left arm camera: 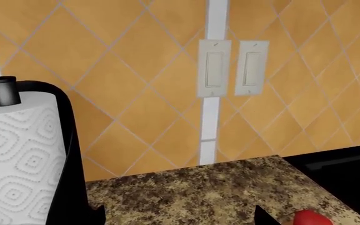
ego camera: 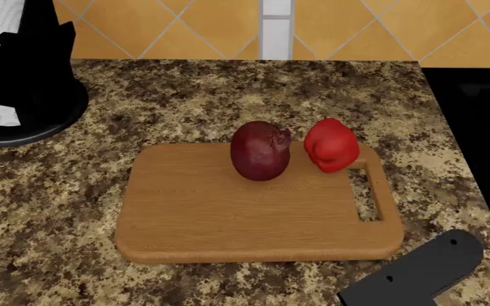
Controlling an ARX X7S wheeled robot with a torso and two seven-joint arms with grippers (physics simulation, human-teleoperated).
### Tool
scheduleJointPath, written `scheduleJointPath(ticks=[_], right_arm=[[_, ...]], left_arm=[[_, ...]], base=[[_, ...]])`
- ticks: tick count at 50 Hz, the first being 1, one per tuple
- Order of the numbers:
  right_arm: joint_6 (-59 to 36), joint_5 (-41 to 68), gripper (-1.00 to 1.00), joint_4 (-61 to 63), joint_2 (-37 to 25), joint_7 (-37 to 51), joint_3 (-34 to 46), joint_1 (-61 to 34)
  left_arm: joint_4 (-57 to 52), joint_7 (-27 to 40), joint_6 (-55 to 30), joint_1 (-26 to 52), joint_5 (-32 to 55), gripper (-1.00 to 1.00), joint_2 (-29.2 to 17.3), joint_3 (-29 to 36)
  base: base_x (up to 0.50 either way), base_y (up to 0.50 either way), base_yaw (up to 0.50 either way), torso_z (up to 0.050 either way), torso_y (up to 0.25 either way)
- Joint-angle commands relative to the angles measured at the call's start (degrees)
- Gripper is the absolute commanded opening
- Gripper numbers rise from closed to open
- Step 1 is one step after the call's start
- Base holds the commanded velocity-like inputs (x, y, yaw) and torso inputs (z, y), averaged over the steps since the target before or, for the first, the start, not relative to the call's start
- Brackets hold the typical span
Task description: Place the avocado, onion, tomato and bell pepper on the cutting board.
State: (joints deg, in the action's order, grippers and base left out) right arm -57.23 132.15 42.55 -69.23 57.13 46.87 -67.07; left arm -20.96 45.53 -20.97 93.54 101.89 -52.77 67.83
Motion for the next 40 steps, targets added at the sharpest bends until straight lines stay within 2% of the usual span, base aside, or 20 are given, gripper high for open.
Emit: scheduleJointPath(ticks=[1, 20, 21, 40], right_arm=[[1.37, -4.97, 1.00, 0.77, 0.19, -4.09, -1.26, 4.93], [2.63, -9.18, 1.00, 2.15, -1.21, -5.50, -0.64, 9.52], [2.86, -9.10, -1.00, 2.32, -1.37, -5.54, -0.76, 9.58], [-3.42, -0.46, -1.00, -1.80, 2.07, 0.20, -2.13, -4.75]], left_arm=[[-0.06, -1.76, 0.05, -0.47, -0.82, 1.00, 1.08, -1.60], [-0.53, -1.63, 0.12, -0.70, -0.89, 1.00, 0.85, -1.96], [-0.54, -1.63, 0.11, -0.70, -0.89, 1.00, 0.84, -1.97], [-0.83, -1.30, -0.25, -0.22, -0.40, 1.00, 0.86, -2.47]], base=[[0.00, 0.00, 0.00, 0.000, 0.000], [0.00, 0.00, 0.00, 0.000, 0.000], [0.00, 0.00, 0.00, 0.000, 0.000], [0.00, 0.00, 0.00, 0.000, 0.000]])
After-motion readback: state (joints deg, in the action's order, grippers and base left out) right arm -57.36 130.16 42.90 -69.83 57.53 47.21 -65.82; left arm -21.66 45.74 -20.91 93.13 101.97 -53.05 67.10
